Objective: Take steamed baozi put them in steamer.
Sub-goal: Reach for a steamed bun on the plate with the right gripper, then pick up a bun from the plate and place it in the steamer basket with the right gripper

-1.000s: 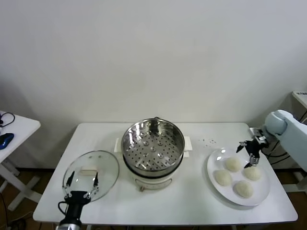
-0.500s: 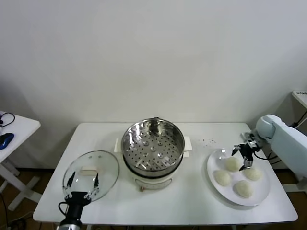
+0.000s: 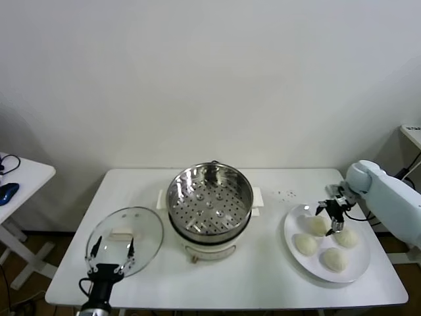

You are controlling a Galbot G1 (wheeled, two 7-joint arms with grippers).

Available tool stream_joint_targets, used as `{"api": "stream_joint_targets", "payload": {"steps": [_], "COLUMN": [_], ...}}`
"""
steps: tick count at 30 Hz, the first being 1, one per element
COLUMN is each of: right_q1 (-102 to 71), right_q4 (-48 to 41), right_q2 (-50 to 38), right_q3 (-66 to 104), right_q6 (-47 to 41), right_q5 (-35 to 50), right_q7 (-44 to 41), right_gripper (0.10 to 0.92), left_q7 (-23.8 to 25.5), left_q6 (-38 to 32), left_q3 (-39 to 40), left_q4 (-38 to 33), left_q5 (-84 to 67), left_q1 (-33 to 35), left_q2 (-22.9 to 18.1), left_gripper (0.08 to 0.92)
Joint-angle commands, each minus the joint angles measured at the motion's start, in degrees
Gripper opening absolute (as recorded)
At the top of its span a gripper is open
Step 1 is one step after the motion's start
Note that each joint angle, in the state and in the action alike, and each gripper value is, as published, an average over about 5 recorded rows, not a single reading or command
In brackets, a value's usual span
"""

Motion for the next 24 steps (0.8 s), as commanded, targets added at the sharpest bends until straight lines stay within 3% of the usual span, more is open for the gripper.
{"api": "stream_joint_targets", "payload": {"steps": [1, 6, 14, 24], "right_q1": [-0.16, -0.38, -0.58, 0.94], "right_q4": [-0.48, -0.47, -0.58, 0.97], "right_q2": [0.47, 0.53, 0.55, -0.11], "right_q3": [0.18, 0.36, 0.84, 0.9], "right_q6": [0.15, 0.18, 0.35, 0.81], "right_q5": [-0.68, -0.79, -0.81, 0.38], "right_q7": [0.35, 0.27, 0.38, 0.1], "right_gripper": [0.823, 0.811, 0.726, 0.713], "left_q7": [-0.02, -0.03, -0.08, -0.07], "left_q6": [-0.07, -0.07, -0.15, -0.17], "left_q3": [0.0, 0.06, 0.02, -0.04], "left_q4": [0.07, 0.07, 0.13, 0.13], "left_q5": [-0.03, 0.0, -0.03, -0.03], "left_q1": [0.03, 0.03, 0.12, 0.19], "left_q2": [-0.02, -0.12, -0.18, -0.1], "left_gripper": [0.823, 0.823, 0.823, 0.823]}}
